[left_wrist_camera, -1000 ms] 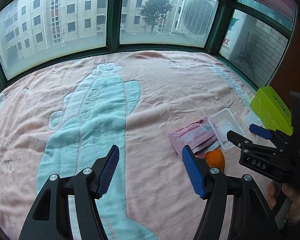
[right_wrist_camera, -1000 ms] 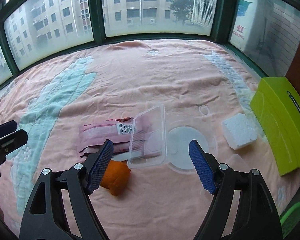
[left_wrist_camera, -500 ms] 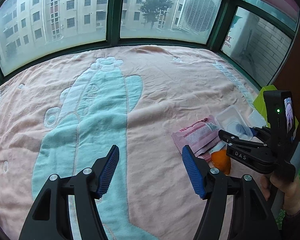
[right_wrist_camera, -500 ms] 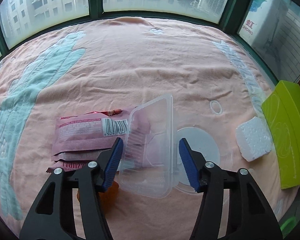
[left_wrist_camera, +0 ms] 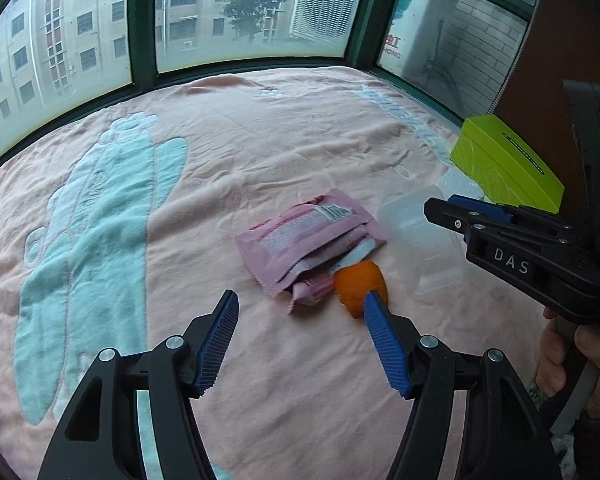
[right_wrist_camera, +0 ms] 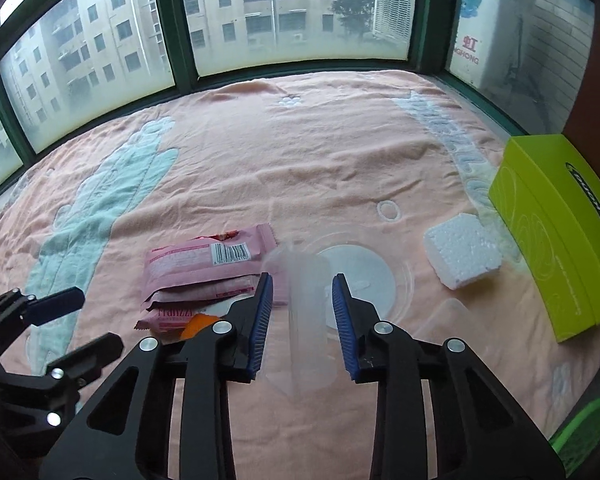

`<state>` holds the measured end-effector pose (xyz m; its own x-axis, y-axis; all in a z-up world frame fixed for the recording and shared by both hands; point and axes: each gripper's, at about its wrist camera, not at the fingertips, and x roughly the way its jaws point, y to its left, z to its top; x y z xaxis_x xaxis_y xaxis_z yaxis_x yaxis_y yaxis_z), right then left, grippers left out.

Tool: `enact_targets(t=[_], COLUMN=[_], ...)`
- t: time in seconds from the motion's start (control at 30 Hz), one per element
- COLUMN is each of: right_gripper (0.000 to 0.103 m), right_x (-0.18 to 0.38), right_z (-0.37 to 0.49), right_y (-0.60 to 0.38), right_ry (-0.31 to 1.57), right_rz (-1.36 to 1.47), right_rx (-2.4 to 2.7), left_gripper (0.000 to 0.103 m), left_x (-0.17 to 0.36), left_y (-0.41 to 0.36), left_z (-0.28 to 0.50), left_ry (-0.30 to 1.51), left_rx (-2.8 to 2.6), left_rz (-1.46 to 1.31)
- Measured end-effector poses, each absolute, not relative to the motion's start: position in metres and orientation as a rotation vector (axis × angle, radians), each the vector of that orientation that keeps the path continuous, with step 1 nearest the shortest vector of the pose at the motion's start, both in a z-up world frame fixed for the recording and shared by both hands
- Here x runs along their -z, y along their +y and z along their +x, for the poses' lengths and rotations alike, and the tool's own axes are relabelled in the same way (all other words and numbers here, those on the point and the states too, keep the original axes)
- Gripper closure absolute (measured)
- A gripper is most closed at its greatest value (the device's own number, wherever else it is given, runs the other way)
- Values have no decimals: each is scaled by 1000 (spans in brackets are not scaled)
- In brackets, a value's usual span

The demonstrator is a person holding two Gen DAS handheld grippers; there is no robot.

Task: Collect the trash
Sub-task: 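Move the right tool to the clear rectangular container while the left tool approaches the pink packet, then grasp the clear container with the right tool while the left tool grasps the pink packet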

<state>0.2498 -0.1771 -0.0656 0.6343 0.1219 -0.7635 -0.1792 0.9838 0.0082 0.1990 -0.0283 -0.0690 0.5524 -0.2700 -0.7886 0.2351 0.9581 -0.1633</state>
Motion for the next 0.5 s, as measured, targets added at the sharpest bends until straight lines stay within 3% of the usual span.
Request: enact_targets(t=[0.27,0.4,0.5], right_gripper=[74,47,42], right_x=[70,72,78], right_z=[242,247,255], right_y=[-185,-173,-161], right_ry=[872,868,884], right_rz=[-52,-87,-146], right_rx=[-186,-217,-227], left_gripper=[40,40,40], left_x=[73,71,73], left_y=[-35,-21,-10], left_z=[205,207,208], left_ry=[956,954,960], left_rx=[294,260,236], left_rz=[-41,-57,-75])
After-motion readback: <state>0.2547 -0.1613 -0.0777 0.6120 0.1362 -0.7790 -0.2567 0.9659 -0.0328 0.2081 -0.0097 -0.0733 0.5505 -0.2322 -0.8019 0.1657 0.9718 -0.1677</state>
